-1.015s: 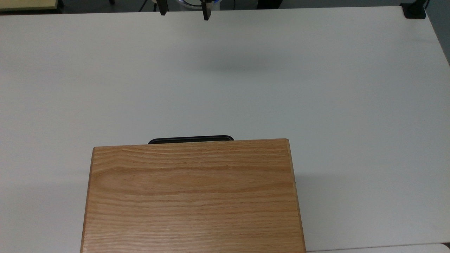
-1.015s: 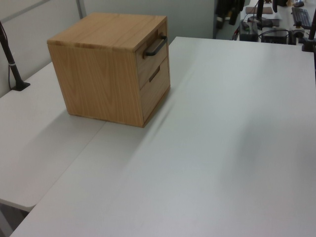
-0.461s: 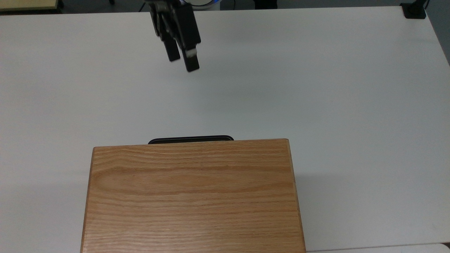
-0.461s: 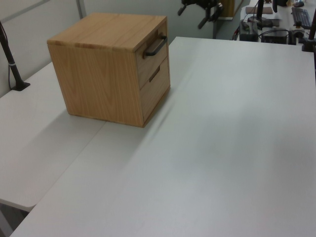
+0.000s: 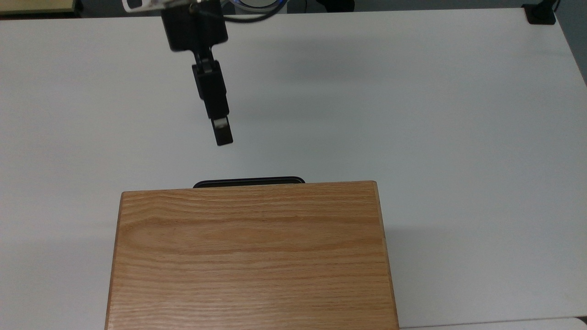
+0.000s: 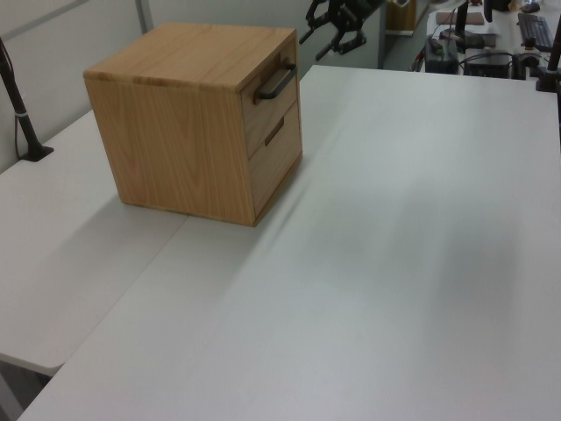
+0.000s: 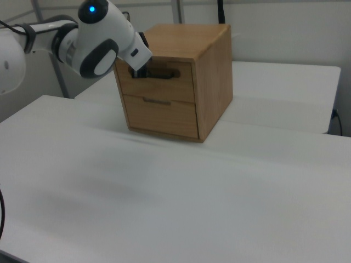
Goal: Open the drawer by sliding it
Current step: 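Lower the gripper toward the dark handle of the upper drawer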
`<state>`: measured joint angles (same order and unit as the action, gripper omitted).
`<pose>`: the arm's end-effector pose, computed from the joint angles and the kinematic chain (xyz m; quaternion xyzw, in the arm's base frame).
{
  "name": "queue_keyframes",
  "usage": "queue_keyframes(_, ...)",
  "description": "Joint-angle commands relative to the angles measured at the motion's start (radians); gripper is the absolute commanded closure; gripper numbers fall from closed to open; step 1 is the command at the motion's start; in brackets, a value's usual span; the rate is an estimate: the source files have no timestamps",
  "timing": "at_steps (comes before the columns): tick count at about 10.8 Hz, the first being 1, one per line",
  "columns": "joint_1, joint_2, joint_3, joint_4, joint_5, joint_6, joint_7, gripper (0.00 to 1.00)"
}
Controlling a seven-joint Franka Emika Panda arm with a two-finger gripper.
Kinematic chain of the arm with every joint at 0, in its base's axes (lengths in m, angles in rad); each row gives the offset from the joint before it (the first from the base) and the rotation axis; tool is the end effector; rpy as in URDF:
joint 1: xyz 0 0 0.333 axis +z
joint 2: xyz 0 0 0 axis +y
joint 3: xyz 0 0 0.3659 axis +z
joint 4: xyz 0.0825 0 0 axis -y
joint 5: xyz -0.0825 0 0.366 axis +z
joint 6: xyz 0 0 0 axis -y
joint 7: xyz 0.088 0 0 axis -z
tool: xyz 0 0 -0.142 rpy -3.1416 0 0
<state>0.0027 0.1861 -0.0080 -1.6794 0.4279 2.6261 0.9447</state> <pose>0.6844 -0.0059 0.6072 -0.7465 0.5327 -0.2488 0.3115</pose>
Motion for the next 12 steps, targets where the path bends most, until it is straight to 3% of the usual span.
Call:
queue_keyframes(1,0.007,0.087,-0.003,0.023,0.023,0.075,0.019,0.54)
queue_keyframes(5,0.01,0.17,0.011,0.052,0.019,0.146,0.019,0.53)
queue_keyframes(8,0.011,0.181,0.013,0.053,0.031,0.175,0.017,0.54)
queue_keyframes(10,0.011,0.178,0.016,0.066,0.034,0.173,0.014,0.68)
queue_keyframes(12,0.011,0.147,0.016,0.06,0.031,0.164,0.009,0.7)
